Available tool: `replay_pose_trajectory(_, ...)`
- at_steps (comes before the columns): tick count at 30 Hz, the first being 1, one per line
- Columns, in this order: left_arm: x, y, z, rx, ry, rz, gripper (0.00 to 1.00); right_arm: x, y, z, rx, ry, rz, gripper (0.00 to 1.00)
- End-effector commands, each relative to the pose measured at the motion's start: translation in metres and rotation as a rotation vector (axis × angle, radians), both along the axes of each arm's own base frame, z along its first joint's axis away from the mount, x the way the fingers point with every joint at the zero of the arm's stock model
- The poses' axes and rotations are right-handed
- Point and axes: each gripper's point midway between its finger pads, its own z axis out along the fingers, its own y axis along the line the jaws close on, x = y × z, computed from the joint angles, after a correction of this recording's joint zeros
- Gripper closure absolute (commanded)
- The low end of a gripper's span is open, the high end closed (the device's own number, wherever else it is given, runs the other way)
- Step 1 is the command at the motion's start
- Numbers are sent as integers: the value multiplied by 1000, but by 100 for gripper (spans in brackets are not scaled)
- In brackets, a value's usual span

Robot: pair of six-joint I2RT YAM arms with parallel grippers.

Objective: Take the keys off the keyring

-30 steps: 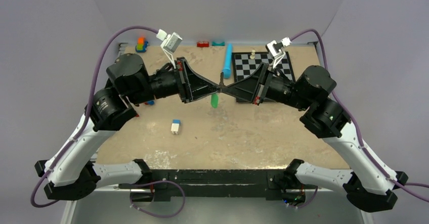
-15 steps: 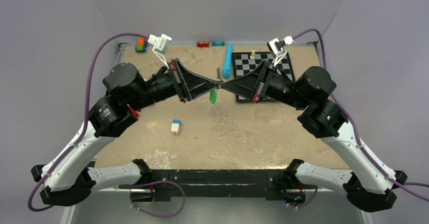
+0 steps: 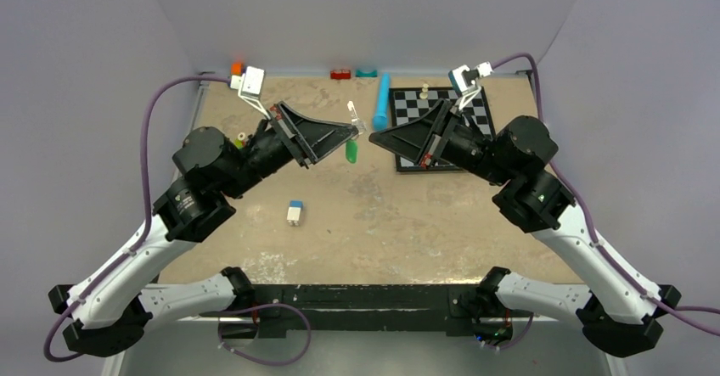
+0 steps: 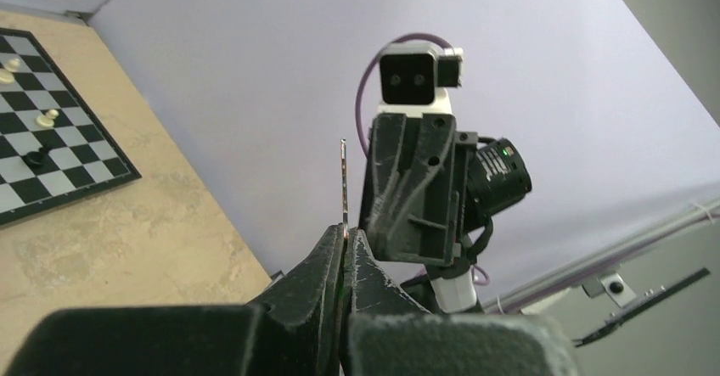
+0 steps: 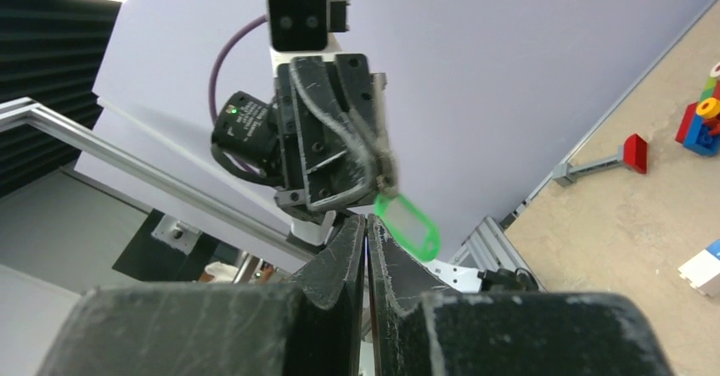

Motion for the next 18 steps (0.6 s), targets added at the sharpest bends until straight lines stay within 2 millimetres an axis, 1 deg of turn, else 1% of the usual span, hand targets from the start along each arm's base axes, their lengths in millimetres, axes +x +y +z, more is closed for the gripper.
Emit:
replay_pose_trajectory(1,20,16,11,-105,20,132,100,-15,-10,32,113,-71,25,91)
replay_pose_trajectory(4,23,18,11,-121,27,148,100,-14,-9,31,120,-68,30,91)
replay_pose_trajectory(6,22,16,12,-112,24,142,100,-15,-7,30,116,-69,39,88)
replay_pose_trajectory(8,21,16,14,-96,14,137,100,-16,-9,30,101,-72,33,78)
replay_pose_trajectory(11,15,23,18,-70,-13,138,100,-16,-16,22,30,-76,-1,56)
replay_pose_trajectory(13,10,27,21,-56,-36,135,100,-17,-23,20,-7,-88,-32,47)
replay_pose_trajectory(15,-1,26,30,-26,-84,88,100,-16,-29,18,-41,-95,-66,44)
replay_pose_trajectory(18,-15,14,35,65,-116,-15,100,-17,-34,19,-80,-111,-82,44)
